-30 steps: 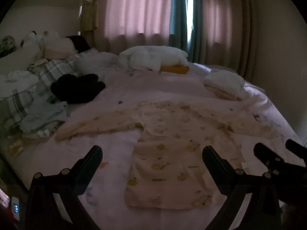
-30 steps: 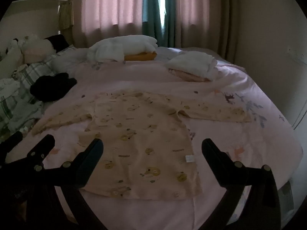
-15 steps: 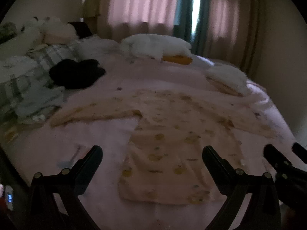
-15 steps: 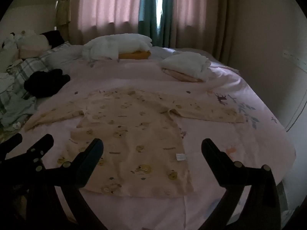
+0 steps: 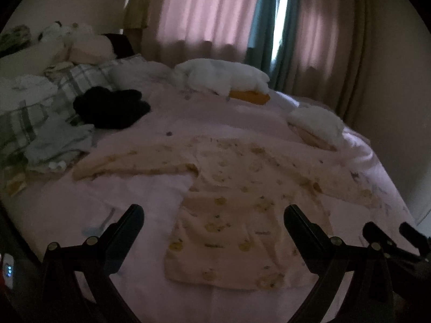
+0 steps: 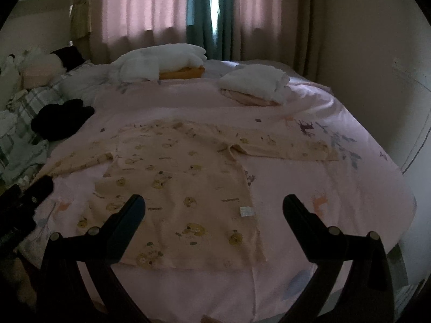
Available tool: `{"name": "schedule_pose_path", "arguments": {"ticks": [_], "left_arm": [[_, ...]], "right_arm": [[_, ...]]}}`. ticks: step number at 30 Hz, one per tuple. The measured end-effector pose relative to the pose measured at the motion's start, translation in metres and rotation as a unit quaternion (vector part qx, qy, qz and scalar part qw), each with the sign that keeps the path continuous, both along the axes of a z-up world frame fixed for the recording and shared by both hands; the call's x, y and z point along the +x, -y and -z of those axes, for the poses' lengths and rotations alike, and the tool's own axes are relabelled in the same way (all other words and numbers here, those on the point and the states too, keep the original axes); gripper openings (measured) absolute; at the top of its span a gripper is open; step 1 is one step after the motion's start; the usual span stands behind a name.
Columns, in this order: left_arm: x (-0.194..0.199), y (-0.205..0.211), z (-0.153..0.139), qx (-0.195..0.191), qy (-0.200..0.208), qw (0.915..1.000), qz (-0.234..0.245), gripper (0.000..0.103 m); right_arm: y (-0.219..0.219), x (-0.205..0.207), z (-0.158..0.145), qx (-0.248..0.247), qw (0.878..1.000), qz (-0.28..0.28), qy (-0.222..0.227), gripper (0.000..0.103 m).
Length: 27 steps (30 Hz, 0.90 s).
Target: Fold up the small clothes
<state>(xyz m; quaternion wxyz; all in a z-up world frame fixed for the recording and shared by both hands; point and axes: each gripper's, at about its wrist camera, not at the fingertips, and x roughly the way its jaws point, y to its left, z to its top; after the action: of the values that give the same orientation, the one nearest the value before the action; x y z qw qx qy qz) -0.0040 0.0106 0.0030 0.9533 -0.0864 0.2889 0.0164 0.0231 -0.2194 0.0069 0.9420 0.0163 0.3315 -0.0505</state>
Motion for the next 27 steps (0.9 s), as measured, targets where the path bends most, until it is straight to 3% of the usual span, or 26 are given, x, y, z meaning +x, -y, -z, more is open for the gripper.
{"name": "schedule_pose_path", "arguments": {"ticks": [8, 27], "left_arm": [[-0.005, 0.015, 0.000, 0.032, 0.010, 0.9994, 0.007, 0.103], [-0.011, 0.009, -0.001, 0.016, 0.027, 0.9995, 0.011, 0.103]], "right_arm": [[0.006, -0.002, -0.003, 0.015, 1.000, -0.003, -0.003, 0.102], [0.007, -0.004, -0.005, 0.009, 1.000, -0.011, -0.004, 0.102]]}}
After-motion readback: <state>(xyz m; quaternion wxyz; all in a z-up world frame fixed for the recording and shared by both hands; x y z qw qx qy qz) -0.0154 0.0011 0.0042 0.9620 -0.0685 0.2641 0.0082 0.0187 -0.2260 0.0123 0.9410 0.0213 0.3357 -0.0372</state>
